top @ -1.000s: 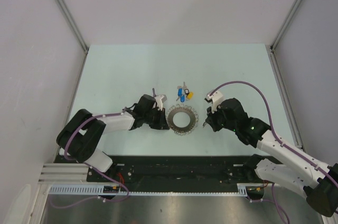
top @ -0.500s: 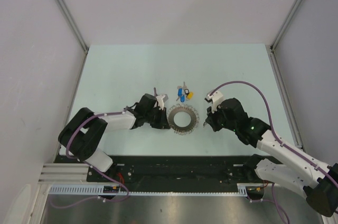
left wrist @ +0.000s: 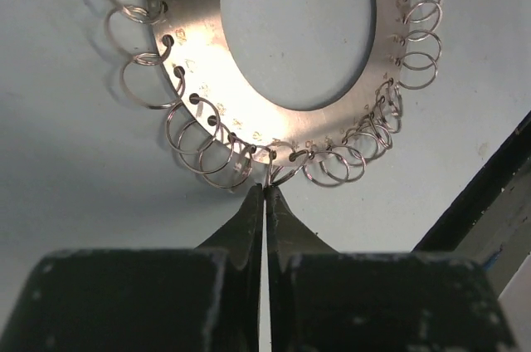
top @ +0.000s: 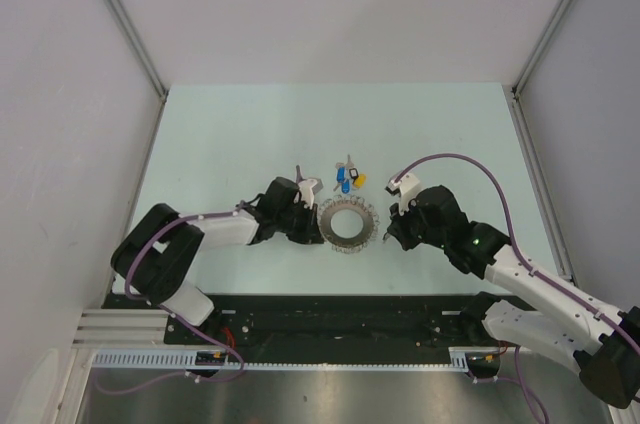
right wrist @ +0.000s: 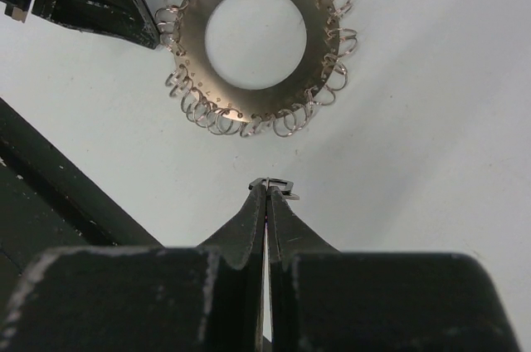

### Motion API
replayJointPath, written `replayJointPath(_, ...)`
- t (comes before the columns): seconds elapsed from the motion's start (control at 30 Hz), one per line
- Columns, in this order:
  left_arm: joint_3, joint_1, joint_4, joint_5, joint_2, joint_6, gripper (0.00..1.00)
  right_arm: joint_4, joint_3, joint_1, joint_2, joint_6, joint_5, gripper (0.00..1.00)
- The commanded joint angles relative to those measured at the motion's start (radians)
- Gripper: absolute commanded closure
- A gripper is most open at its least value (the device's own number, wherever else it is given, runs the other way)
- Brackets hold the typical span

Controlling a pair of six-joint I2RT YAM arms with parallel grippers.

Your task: Put the keys on the keyring

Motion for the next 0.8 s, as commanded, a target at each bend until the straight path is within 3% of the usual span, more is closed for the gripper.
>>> replayJointPath(0.0,-0.017,-0.008,0.070,-0.014,-0.104,0.082,0.99,0.040,0.021,0.008,-0.007,-0.009,-0.034,1.00)
replayJointPath(0.3,-0.065,-0.051,0.133,-0.086,-0.271,0.258,0.99,0.098,0.024,0.038,-0.030,-0.026,-0.095,1.00)
replayJointPath(0.77,-0.048,-0.059,0.233,0.012,-0.414,0.574,1.00,0.135,0.071,0.063,-0.046,-0.086,-0.120,1.00)
